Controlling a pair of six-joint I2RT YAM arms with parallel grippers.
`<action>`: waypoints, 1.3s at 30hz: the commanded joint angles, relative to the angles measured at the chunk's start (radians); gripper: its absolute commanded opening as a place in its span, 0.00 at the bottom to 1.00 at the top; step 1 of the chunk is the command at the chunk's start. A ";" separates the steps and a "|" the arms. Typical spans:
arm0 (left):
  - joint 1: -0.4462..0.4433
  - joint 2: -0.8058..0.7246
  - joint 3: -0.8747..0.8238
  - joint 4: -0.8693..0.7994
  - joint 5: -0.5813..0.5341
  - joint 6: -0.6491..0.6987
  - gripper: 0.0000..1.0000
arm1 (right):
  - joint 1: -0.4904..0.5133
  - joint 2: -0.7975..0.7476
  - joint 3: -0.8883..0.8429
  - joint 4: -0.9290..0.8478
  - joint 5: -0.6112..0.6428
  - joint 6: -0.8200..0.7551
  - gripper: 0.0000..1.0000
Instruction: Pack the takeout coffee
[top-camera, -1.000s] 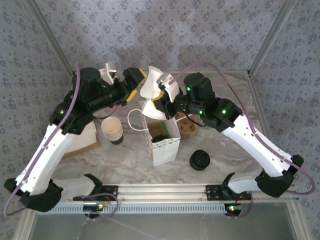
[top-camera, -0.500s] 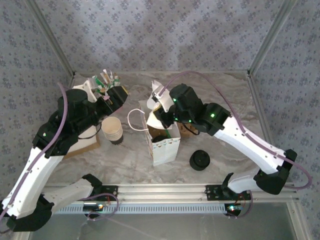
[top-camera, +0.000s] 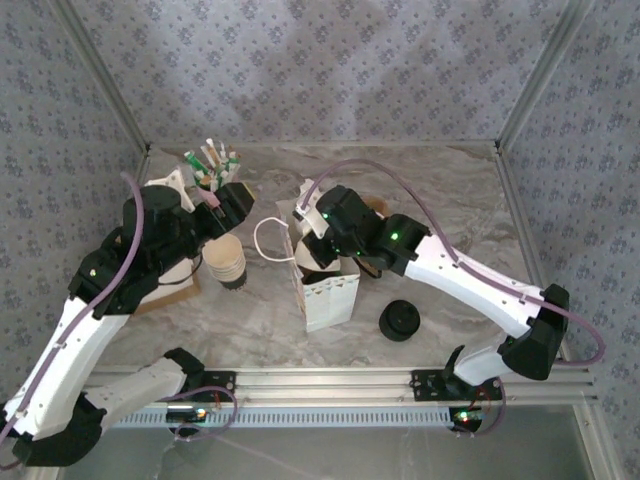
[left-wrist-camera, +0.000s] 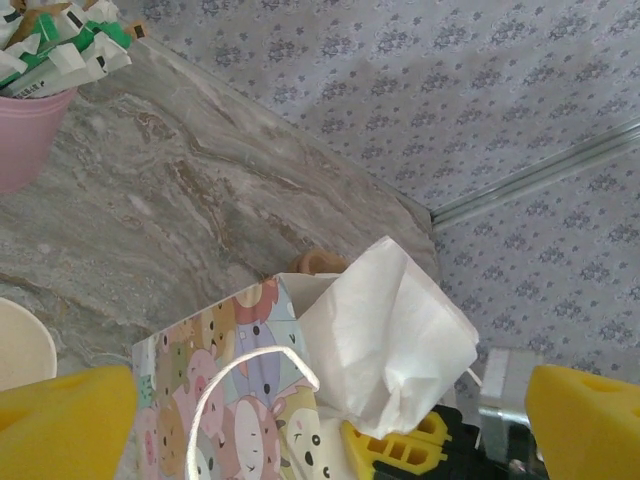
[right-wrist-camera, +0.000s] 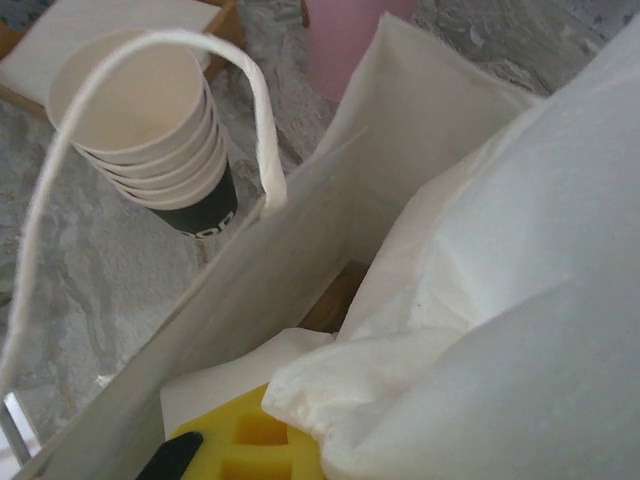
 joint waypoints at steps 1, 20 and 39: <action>-0.003 -0.014 -0.005 -0.001 -0.020 0.019 0.99 | 0.008 0.004 -0.024 0.024 0.037 0.014 0.00; -0.004 0.011 -0.009 0.001 -0.019 0.021 0.99 | 0.028 0.011 -0.069 0.034 -0.021 0.052 0.14; -0.002 0.033 -0.015 0.008 -0.004 0.021 0.99 | -0.028 -0.039 0.041 -0.053 -0.074 0.128 0.45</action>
